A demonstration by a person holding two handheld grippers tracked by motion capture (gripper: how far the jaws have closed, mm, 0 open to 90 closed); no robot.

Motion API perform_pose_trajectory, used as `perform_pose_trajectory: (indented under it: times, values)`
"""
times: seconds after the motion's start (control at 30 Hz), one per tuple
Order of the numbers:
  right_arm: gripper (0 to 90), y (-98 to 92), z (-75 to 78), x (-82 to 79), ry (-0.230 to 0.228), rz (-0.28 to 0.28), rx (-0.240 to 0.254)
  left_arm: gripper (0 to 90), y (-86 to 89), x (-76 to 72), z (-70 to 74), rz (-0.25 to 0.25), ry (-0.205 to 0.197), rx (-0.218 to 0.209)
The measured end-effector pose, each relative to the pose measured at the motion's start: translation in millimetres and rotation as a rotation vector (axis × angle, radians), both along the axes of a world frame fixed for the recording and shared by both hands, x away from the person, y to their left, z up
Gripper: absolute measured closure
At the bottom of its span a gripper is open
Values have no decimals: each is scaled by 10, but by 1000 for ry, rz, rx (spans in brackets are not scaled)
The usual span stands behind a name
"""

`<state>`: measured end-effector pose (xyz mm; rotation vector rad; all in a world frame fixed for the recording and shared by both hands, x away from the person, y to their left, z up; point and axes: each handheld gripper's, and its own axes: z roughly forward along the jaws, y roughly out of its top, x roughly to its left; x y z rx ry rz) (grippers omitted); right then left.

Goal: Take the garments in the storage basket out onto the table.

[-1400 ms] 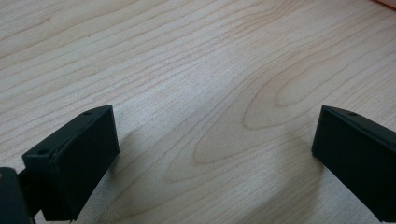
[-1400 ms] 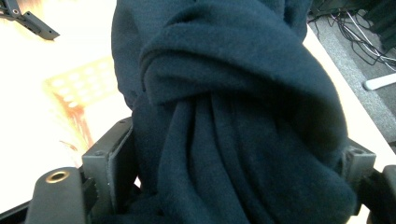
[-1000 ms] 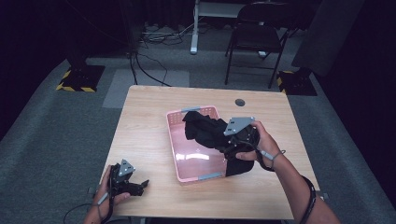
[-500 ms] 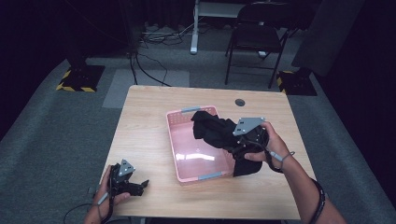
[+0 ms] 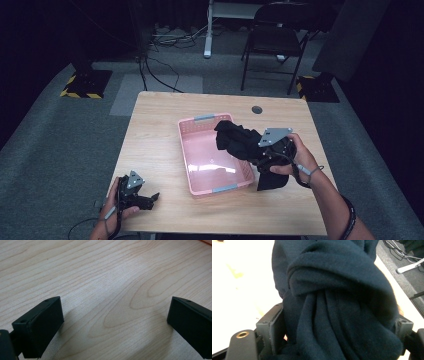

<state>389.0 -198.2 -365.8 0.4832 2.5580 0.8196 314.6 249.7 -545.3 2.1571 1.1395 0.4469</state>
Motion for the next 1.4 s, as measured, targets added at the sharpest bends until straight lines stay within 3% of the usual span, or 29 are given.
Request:
perform_pose_trajectory:
  times: [1.03, 1.4]
  values:
    - [195, -547, -223, -30, 49, -92, 2, 1, 0, 1, 0, 0, 0, 0]
    - [195, -757, -365, -40, 77, -134, 5, 1, 0, 0, 0, 0, 0, 0]
